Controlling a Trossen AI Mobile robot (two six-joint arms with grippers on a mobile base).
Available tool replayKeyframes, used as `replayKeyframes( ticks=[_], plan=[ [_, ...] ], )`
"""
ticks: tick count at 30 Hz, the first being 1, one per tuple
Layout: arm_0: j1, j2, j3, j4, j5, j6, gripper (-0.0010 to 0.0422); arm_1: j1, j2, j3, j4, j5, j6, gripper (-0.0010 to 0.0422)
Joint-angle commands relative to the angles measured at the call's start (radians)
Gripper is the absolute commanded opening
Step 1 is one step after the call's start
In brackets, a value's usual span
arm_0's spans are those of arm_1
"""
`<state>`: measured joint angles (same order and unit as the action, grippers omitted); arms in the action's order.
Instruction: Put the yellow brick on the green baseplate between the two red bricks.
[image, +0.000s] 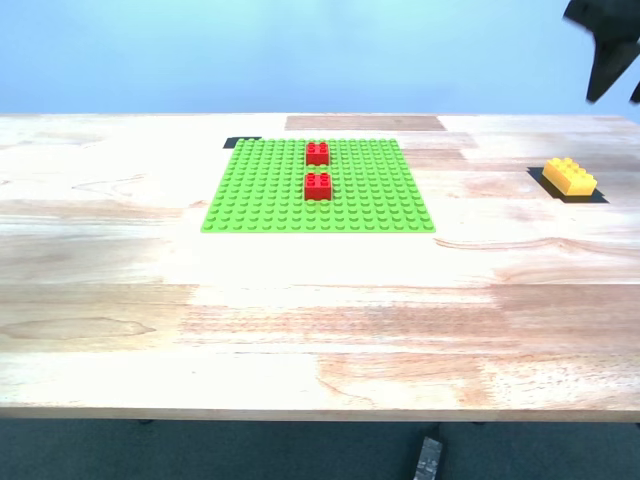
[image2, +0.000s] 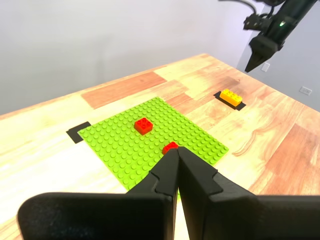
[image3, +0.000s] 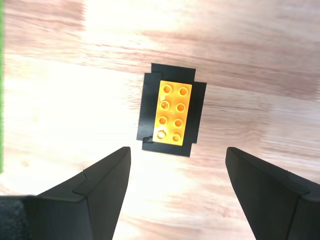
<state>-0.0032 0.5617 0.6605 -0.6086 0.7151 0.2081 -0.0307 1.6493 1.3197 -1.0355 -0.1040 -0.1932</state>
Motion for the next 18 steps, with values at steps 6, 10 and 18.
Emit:
replayKeyframes(
  ticks=[6, 10, 18],
  plan=[
    [0.000, -0.002, -0.001, -0.043, 0.000, 0.016, 0.0000, 0.004, 0.057, -0.119, 0.141, 0.003, 0.005, 0.0262],
    [0.000, -0.002, -0.001, -0.045, 0.000, 0.024, 0.0000, 0.003, 0.083, -0.172, 0.207, 0.002, 0.005, 0.0262],
    [0.000, -0.003, -0.001, -0.046, 0.000, 0.024, 0.0000, 0.012, 0.145, -0.232, 0.329, -0.002, 0.004, 0.0262]
  ],
)
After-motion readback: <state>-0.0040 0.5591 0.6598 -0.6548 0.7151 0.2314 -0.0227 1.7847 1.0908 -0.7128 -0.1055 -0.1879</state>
